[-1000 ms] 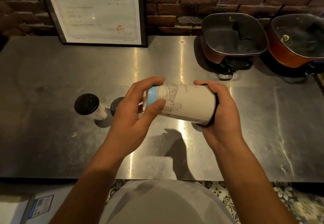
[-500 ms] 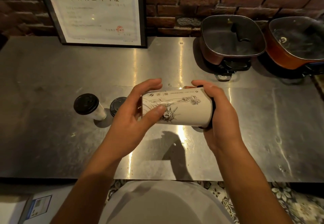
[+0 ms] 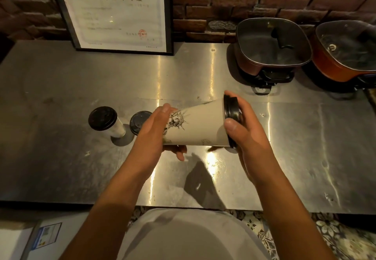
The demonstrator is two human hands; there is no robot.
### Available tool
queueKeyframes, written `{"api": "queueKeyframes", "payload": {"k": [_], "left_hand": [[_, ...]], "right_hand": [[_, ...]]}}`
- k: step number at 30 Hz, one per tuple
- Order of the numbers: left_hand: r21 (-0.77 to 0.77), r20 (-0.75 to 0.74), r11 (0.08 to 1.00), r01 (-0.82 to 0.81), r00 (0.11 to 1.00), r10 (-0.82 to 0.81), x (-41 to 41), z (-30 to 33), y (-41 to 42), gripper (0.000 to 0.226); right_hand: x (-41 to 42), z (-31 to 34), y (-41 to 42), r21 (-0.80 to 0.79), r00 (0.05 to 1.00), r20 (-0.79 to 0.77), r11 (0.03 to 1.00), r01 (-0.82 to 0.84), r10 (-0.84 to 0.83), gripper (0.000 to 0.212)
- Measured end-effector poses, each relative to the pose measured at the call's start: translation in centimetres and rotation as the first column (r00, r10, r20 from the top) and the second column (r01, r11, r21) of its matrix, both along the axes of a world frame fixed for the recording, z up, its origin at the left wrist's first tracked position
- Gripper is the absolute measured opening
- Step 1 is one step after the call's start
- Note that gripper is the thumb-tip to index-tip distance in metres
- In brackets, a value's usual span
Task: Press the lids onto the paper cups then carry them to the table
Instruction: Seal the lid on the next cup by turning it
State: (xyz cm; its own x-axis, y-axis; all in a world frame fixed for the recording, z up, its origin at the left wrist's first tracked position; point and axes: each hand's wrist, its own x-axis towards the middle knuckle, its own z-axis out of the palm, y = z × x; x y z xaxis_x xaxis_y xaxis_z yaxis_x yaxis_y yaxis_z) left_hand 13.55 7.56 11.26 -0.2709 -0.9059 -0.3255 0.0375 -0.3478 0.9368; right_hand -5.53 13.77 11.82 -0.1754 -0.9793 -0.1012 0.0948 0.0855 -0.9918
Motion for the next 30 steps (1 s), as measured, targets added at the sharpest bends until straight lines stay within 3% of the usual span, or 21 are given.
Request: {"api": "queueKeyframes", "payload": {"k": [2, 3, 4, 6, 8, 11, 14, 16, 18, 22, 30], "left_hand": [[-0.086, 0.273, 0.989, 0.119, 0.958, -0.091, 0.5, -0.7, -0.5, 0.044], [-0.178, 0.461, 0.972, 0.152, 0.886, -0.054, 0.8, -1.0, -0.9, 0.043], [-0.264, 0.556, 0.954, 0.144, 0.831, 0.028, 1.1, -1.1, -1.2, 0.045], [-0.345, 0.442, 0.935, 0.082, 0.893, 0.085, 1.1, -1.1, -1.4, 0.045], [-0.296, 0.229, 0.947, 0.122, 0.972, -0.054, 0.3, -0.7, -1.1, 0.042], [-0.288, 0.283, 0.918, 0.272, 0.94, -0.19, -1.2, -1.2, -0.5, 0.046], [-0.263, 0.294, 0.936, 0.234, 0.943, -0.154, -1.4, -2.7, -0.7, 0.05], [-0.212, 0.244, 0.96, 0.185, 0.961, -0.132, -1.0, -3.8, -1.0, 0.052], [-0.173, 0.209, 0.973, 0.156, 0.971, -0.118, -0.8, -5.3, -1.4, 0.047], [-0.103, 0.206, 0.981, 0.163, 0.969, -0.14, -1.1, -8.8, -2.4, 0.039], [0.004, 0.192, 0.985, 0.173, 0.966, -0.17, -3.0, -14.1, -3.9, 0.035]], "right_hand": [[-0.4, -0.3, 0.1, 0.029, 0.996, -0.084, 0.999, 0.027, -0.024, 0.07], [-0.7, -0.4, 0.1, 0.037, 0.99, -0.139, 0.998, 0.043, -0.037, 0.07], [-1.0, -0.5, 0.0, 0.04, 0.978, -0.205, 0.998, 0.051, -0.042, 0.07], [-1.4, -0.8, -0.3, 0.054, 0.922, -0.386, 0.998, 0.041, -0.017, 0.075], [-1.0, -1.3, -0.6, 0.069, 0.825, -0.564, 0.998, 0.008, 0.033, 0.082], [0.3, -2.2, -1.0, 0.084, 0.74, -0.662, 0.993, -0.086, 0.119, 0.093], [0.0, -2.8, -1.2, 0.118, 0.884, -0.436, 0.984, -0.13, 0.169, 0.093], [-0.7, -3.6, -1.6, 0.126, 0.968, -0.221, 0.988, -0.094, 0.12, 0.071], [-0.9, -5.2, -2.2, 0.142, 0.987, -0.135, 0.987, -0.073, 0.092, 0.051], [-0.5, -9.2, -3.9, 0.193, 0.993, -0.104, 0.981, -0.037, 0.058, 0.045], [0.1, -14.9, -6.0, 0.284, 0.965, -0.264, 0.954, 0.092, -0.014, 0.044]]}}
